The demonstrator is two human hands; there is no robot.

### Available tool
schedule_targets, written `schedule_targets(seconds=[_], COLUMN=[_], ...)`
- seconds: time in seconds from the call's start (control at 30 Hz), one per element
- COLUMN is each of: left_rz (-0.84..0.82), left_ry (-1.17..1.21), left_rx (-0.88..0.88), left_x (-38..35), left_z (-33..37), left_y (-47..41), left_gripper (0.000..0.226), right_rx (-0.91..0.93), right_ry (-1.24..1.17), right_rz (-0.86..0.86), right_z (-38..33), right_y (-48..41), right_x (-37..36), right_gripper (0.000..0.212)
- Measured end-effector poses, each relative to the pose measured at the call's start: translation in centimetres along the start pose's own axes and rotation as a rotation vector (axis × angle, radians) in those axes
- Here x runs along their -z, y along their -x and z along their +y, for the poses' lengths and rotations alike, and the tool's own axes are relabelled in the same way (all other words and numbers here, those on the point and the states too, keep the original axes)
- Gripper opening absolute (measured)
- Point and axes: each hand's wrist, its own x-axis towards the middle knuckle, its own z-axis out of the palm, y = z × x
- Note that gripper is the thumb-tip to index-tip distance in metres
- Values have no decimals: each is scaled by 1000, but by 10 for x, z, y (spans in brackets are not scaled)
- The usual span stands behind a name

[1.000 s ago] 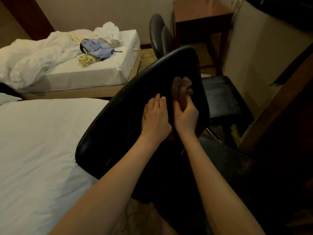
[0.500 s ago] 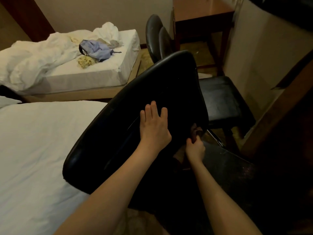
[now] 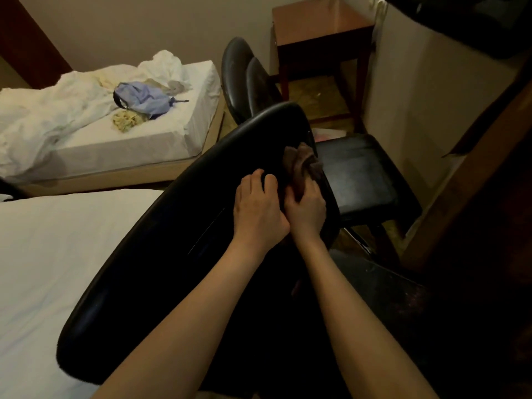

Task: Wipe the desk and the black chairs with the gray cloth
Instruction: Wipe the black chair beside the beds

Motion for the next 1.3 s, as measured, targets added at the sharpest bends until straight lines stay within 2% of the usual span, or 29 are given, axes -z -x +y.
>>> schedule_targets(seconds=[0.13, 0.33, 0.47, 0.53, 0.63, 0.73, 0.8, 0.9, 1.0, 1.07, 1.23, 1.3], left_rz=[-69, -139, -98, -116, -84, -23, 25, 43, 70, 91, 81, 99], left_ry=[-164, -437, -513, -506, -513, -562, -579, -572, -573, -586, -596, -602], left_rx=[-4, -61, -69, -99, -91, -127, -155, -165, -177, -185, -195, -209], left_x=[-10, -27, -30, -32, -35, -41, -44, -43, -48, -49, -46, -48], left_z=[3, 0, -3, -2, -2, -9, -13, -14, -19, -20, -19, -19], left_y=[-1, -2, -3, -3, -1, 0, -2, -1, 0, 0, -1, -1], left_gripper=[55, 57, 58, 57, 54, 55, 55, 55, 55, 55, 56, 56], right_rx=[-301, -564, -469, -323, -71, -45, -126, -353, -514, -601, -828, -824], right_ry=[10, 17, 17, -65, -58, 0, -37, -24, -28, -10, 148, 77], right_rz=[-1, -74, 60, 115, 88, 67, 110, 162, 144, 91, -251, -214], right_z=[46, 98, 74, 47, 12, 11, 29, 67, 102, 124, 166, 162], right_y=[14, 31, 12, -6, -32, -39, -36, -28, -13, -3, 27, 35], right_x=[0, 8, 24, 29, 24, 12, 9, 8, 1, 0, 3, 1], right_gripper=[49, 37, 30, 29, 31, 36, 38, 39, 40, 37, 36, 35])
